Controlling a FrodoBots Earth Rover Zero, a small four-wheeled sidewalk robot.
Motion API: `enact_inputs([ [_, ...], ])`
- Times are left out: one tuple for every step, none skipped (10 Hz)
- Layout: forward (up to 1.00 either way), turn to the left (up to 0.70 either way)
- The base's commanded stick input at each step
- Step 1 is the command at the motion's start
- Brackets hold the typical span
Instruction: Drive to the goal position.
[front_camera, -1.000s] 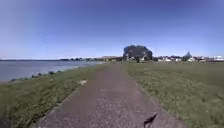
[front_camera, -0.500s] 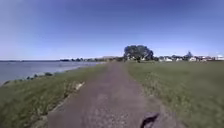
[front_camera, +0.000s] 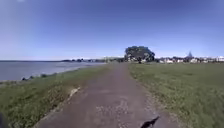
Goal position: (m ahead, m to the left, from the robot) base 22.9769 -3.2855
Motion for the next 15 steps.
enact_inputs([
  [0.70,0.00],
  [0.70,0.00],
  [0.70,0.00],
  [0.70,0.00],
  [0.70,0.00],
  [0.70,0.00],
  [0.70,-0.26],
  [0.70,-0.07],
  [0.70,0.00],
  [0.70,0.00],
  [0.70,0.00],
  [0.70,0.00],
  [0.70,0.00],
  [0.70,0.00],
  [0.70,0.00],
])
